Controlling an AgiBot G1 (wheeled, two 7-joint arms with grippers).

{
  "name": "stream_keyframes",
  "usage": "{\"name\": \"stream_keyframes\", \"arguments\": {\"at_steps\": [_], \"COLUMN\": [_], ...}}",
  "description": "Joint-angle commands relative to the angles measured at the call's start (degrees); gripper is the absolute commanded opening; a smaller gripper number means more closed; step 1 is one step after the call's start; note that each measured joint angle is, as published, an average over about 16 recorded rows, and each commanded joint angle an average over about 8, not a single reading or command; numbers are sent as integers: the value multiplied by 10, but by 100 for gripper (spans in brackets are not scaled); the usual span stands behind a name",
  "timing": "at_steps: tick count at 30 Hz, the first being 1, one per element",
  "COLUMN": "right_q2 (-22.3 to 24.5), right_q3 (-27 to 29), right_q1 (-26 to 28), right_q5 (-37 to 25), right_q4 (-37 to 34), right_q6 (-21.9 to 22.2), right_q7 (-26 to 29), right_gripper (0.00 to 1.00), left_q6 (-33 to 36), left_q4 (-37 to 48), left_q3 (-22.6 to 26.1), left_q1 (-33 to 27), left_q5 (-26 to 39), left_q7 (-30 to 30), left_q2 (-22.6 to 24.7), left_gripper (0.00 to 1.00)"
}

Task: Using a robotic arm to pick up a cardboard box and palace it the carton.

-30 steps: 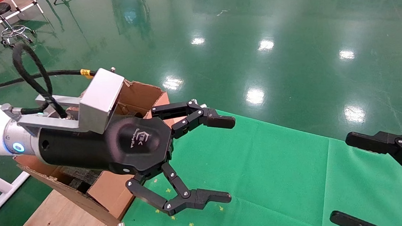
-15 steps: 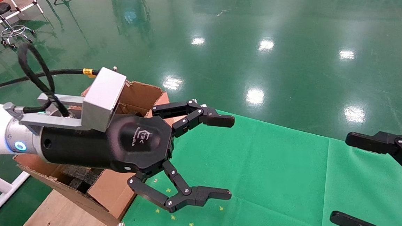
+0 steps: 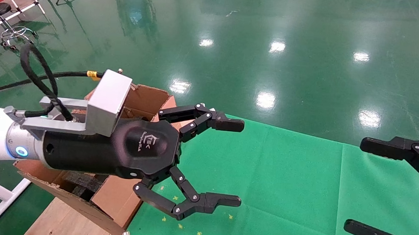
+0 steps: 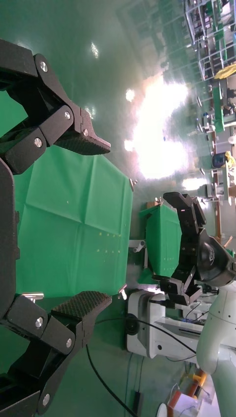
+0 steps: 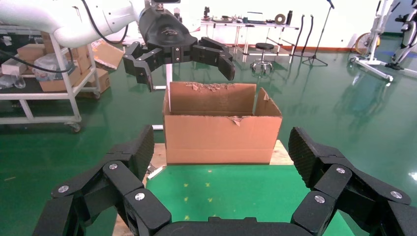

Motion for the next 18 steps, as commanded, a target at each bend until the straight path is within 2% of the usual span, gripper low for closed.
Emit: {"name": "stream_keyframes", "arguments": {"at_steps": [1, 18], "right_q2": [0, 0], "right_q3": [0, 0], "right_q1": [0, 0], "right_q5": [0, 0], "right_q4": [0, 0], "right_q6": [0, 0], "right_q7": [0, 0], "right_gripper": [100, 100], "left_q6": [0, 0], "left_q4": [0, 1], "left_q3": [0, 1], "left_q1": [0, -1], "left_q5": [0, 1], "left_q7": [0, 0], "left_q2": [0, 0], "left_gripper": [100, 100]}}
